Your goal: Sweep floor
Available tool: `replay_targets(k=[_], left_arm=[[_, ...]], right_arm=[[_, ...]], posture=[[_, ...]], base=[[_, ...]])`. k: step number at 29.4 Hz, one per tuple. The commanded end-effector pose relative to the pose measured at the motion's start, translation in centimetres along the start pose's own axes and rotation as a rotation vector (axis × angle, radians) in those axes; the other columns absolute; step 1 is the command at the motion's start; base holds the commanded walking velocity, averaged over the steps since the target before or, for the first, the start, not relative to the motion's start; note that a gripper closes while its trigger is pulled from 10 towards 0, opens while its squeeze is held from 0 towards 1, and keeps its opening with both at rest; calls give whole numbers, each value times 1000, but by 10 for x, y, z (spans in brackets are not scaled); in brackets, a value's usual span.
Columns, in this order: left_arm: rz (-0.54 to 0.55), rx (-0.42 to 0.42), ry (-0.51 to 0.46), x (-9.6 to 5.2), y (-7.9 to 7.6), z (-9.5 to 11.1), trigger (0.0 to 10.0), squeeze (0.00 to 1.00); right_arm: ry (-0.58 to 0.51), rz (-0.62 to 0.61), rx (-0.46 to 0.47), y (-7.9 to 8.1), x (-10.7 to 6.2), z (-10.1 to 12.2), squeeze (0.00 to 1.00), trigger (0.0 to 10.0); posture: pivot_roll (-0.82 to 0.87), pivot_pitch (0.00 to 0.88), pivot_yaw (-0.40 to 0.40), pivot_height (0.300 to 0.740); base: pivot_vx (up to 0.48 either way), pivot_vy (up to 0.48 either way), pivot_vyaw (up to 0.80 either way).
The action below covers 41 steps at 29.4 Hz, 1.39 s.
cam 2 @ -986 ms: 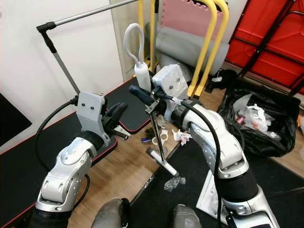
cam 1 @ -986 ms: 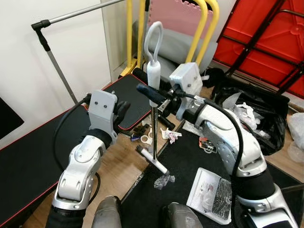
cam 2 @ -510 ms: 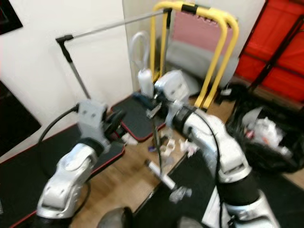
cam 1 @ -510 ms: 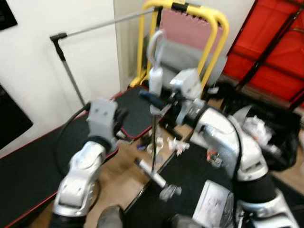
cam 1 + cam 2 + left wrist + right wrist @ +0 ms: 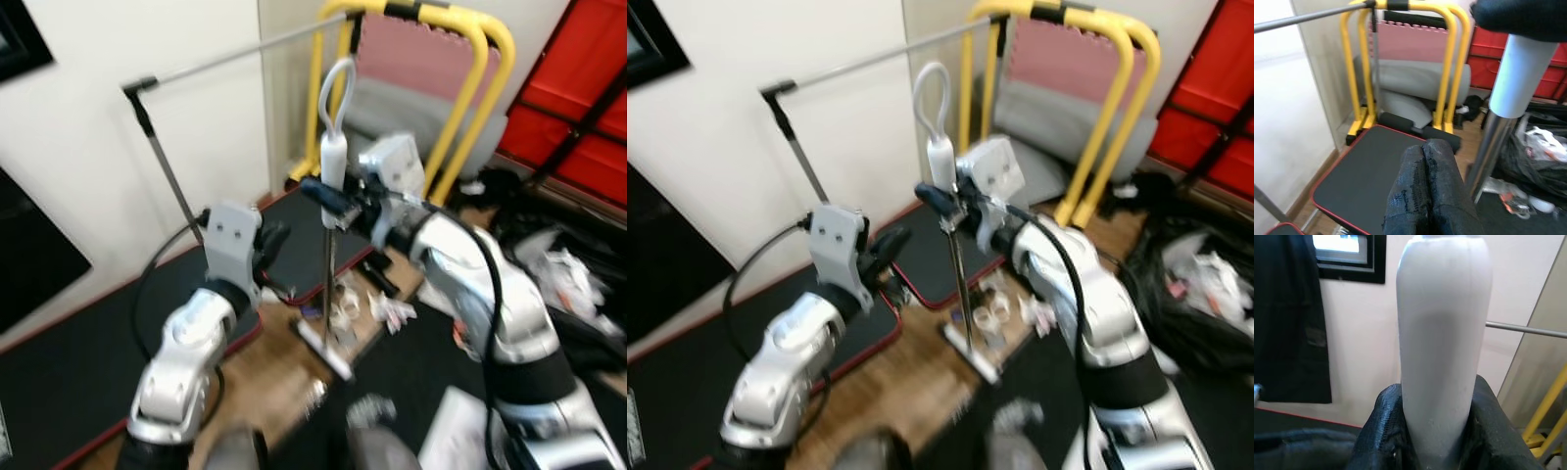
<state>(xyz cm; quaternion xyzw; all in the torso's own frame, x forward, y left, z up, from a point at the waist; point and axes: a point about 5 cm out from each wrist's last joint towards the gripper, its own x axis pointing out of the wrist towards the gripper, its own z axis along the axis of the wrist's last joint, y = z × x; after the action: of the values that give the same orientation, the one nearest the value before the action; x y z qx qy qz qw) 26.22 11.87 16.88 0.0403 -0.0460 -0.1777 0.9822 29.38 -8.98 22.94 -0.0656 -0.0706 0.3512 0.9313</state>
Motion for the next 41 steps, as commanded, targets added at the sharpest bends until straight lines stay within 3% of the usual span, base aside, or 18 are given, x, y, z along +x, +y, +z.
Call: replay_targets(k=[1,7,9,12,16,24,28,29,30,32,36,41], left_arm=[[7,1,19,-3,2,-4,10000,0],[8,-1,28,-4,1,-6,10000,0],[8,-5,37,-5,0,-8,10000,0],[8,-8,43,-6,0,-9,10000,0],[7,-10,45,-6,0,-9,10000,0],[-2,-14,52,-8,-1,-9,10000,0],[-11,-13,56,-9,-1,-9,10000,0],[-14,-13,57,-10,-2,-9,10000,0],[-14,-13,57,-10,-2,-9,10000,0],[-17,-14,59,-11,-2,-8,10000,0],[-18,-14,61,-12,-2,-8,10000,0],[-22,-25,66,-15,-4,-6,10000,0]], right_arm=[[-13,-1,-17,2,0,4,0,10000],[-54,105,19,14,-1,9,0,10000],[-51,245,32,33,-4,8,0,10000],[-37,304,43,41,-6,6,0,10000],[-35,300,50,41,-5,6,0,10000],[-20,200,47,32,3,2,0,10000],[4,57,22,19,11,0,0,10000],[31,-29,16,9,15,-3,0,10000],[31,-29,16,9,15,-3,0,10000],[97,-140,4,-5,16,-11,0,10000],[113,-168,-5,-8,15,-12,0,10000],[83,-325,-2,-25,17,-5,0,10000]], posture=[[-88,149,-127,740],[-90,159,-126,740],[-89,163,-126,740],[-89,164,-126,740],[-87,168,-125,740],[-82,176,-120,740],[-79,183,-118,740],[-78,185,-119,740],[-78,185,-119,740],[-75,191,-119,740],[-74,195,-121,740],[-72,214,-123,740]], base=[[251,0,0],[0,0,0],[0,0,800],[0,0,800],[0,0,800],[0,0,800],[0,0,400],[0,0,0],[0,0,0],[0,0,0],[0,0,0],[0,0,0]])
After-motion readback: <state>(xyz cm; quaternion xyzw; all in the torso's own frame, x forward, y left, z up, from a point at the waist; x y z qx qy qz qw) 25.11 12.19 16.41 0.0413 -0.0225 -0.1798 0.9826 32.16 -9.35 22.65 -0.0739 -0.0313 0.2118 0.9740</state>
